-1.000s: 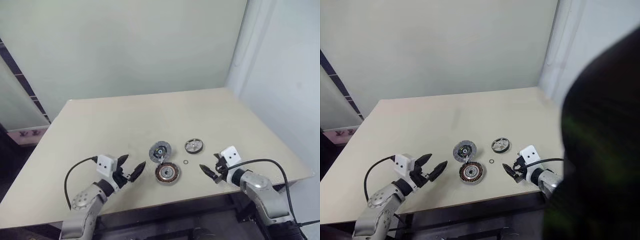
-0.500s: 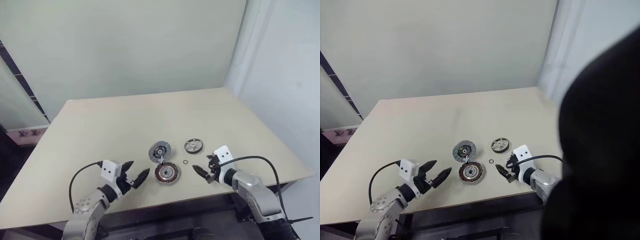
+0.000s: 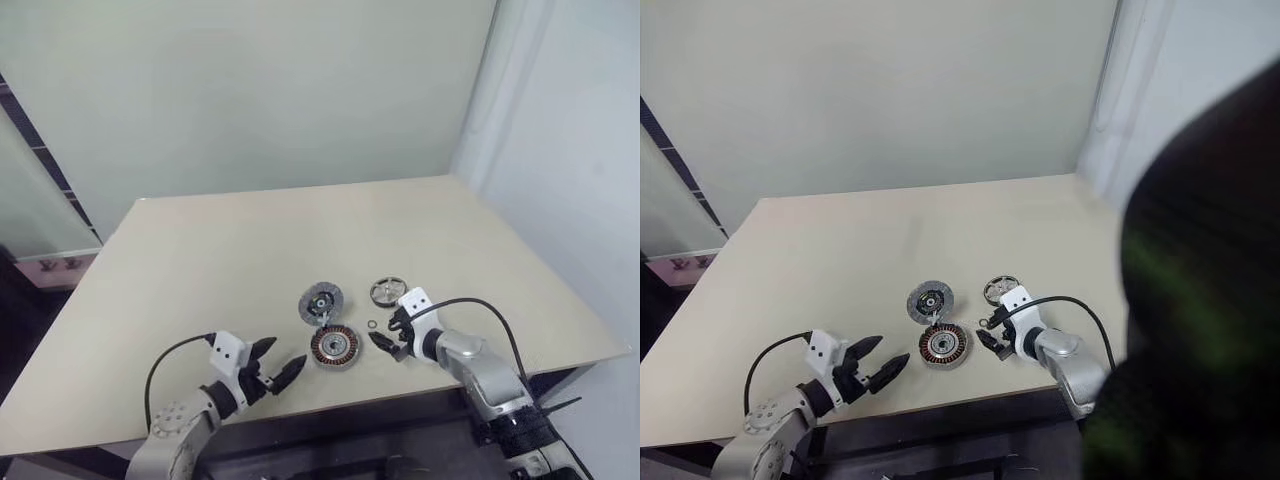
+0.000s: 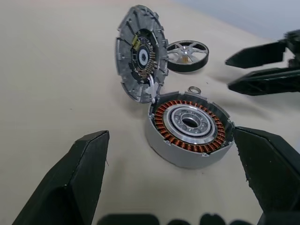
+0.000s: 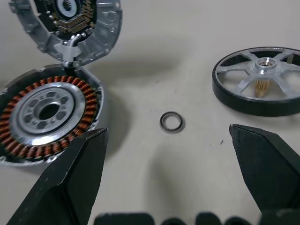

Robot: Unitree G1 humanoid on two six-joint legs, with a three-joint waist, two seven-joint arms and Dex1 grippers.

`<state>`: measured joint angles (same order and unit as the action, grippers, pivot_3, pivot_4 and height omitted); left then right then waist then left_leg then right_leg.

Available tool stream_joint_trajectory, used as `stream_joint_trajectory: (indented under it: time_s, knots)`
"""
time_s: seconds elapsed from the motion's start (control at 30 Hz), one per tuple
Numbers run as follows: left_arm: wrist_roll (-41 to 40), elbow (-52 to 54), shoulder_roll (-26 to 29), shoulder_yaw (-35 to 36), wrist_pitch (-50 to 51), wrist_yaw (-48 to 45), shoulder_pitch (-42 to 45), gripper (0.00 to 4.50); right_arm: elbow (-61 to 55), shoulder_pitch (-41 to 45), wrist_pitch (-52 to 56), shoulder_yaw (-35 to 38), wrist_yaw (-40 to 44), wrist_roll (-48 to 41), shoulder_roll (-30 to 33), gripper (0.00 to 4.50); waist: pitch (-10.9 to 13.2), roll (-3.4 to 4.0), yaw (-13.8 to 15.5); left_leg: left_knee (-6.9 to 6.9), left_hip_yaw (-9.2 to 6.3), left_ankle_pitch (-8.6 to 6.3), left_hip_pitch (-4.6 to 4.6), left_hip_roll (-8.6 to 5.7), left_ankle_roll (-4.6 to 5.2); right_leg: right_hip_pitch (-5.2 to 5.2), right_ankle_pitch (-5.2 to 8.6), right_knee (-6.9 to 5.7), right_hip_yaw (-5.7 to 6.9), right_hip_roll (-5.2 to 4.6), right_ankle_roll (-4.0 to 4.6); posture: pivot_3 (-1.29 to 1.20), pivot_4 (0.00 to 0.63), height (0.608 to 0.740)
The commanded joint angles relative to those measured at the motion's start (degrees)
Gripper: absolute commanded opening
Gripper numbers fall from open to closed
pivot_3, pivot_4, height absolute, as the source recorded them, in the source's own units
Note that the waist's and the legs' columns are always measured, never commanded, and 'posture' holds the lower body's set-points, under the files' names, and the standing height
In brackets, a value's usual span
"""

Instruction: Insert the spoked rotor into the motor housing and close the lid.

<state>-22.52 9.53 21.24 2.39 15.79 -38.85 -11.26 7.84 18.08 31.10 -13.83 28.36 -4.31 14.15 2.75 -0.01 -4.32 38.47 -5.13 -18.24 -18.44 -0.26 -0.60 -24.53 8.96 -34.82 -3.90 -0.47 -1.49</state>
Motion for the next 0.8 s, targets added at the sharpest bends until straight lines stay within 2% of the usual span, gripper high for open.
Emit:
stream_joint_trajectory:
  time_s: [0.03, 0.5, 0.8]
  knots:
    - [0.0, 2.5, 0.2, -0.7, -0.4, -0.3, 1.1, 4.47, 4.5, 3.3, -4.4, 0.0, -0.8, 1.4, -1.3, 4.5, 0.0, 0.0, 0.0, 0.0, 0.0, 0.0, 0.0, 0.0, 0.0, 0.0, 0.0, -0.01, 0.0, 0.0, 0.0, 0.0, 0.0, 0.74]
    - [0.4, 1.7, 0.5, -1.1, -2.2, -0.9, 0.8, 4.47, 21.5, 9.5, -14.0, 0.7, -0.7, 3.2, -5.0, 4.5, 0.0, 0.02, -0.3, -0.02, -0.02, 0.0, 0.02, 0.01, 0.0, 0.0, -0.01, -0.04, -0.04, 0.04, 0.0, 0.0, 0.0, 0.74]
    - [0.7, 1.3, 0.5, -1.1, -3.2, -1.2, 0.5, 4.47, 27.4, 11.4, -17.2, 0.5, -0.4, 4.4, -7.0, 4.5, 0.0, 0.03, -0.5, -0.03, -0.04, 0.0, 0.02, 0.01, 0.0, 0.0, -0.01, -0.05, -0.07, 0.05, -0.01, 0.0, 0.0, 0.74]
